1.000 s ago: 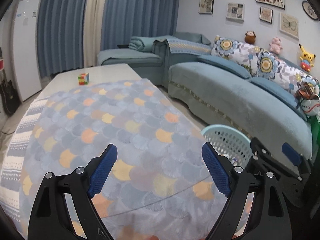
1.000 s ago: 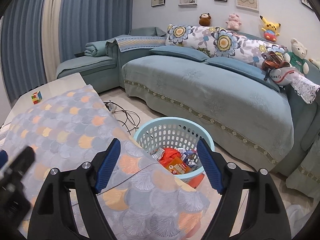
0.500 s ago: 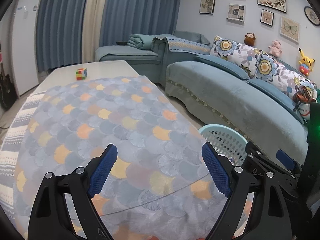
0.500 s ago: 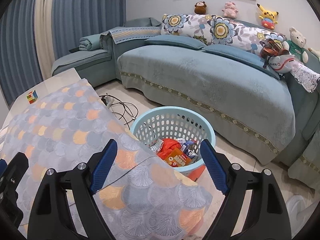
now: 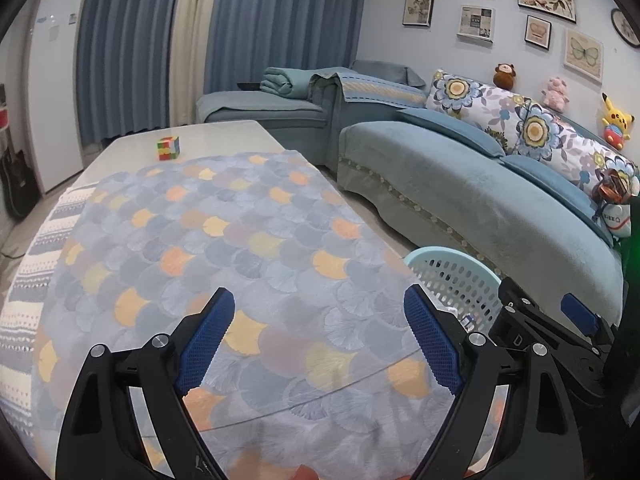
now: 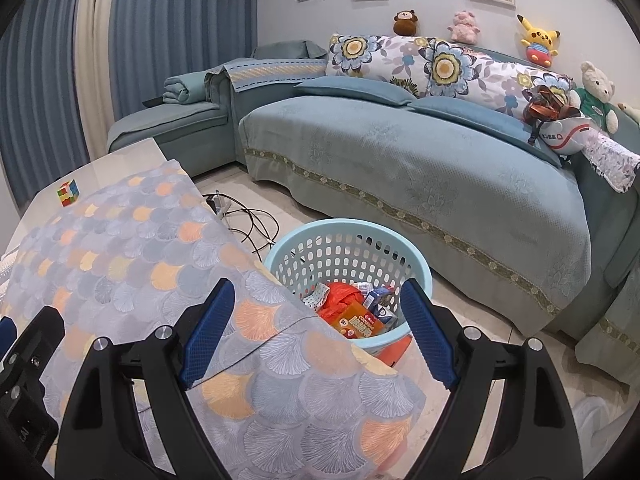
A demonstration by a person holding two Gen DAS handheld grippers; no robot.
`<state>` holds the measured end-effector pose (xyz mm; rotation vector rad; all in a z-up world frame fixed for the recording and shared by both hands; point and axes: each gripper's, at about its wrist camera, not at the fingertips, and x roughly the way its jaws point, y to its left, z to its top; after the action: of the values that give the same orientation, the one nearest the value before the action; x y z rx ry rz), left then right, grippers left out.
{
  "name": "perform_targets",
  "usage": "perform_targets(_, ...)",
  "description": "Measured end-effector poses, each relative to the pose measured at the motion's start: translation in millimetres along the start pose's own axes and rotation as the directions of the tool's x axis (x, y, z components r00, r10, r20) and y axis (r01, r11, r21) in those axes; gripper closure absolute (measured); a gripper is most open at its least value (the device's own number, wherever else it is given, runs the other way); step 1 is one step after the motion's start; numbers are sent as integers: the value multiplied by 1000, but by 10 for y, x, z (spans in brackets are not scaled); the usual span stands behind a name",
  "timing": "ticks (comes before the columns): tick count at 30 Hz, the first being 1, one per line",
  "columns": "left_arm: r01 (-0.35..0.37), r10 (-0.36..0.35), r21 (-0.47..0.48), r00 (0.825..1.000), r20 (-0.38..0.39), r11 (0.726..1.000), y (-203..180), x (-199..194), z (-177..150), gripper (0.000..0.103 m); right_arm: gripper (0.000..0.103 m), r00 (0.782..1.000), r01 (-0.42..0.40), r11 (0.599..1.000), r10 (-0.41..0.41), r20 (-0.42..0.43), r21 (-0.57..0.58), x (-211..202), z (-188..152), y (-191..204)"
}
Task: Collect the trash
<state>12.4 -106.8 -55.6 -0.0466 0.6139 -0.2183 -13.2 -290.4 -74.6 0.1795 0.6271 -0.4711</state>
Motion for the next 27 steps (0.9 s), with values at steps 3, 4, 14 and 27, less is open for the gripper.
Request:
perform_targets(3, -3, 3, 0, 1000, -1, 1000, 0, 4, 3, 19, 23, 1000, -4, 1000, 4, 0, -1, 14, 1, -6)
perform_targets(4, -5, 5, -2, 1000, -3, 1000, 3, 7, 3, 19, 23, 1000, -6, 1000, 6, 1, -1, 19, -2, -10)
perform_targets(14, -12, 12, -16, 1000, -3, 1000, 44, 0, -11, 19, 23, 1000, -22, 1000, 22, -17, -3, 75, -6, -2)
perform_targets(27, -24, 24, -9, 1000, -1, 1000, 11, -17, -28, 19, 23, 999, -31, 1000, 31, -21, -3, 75, 11, -4)
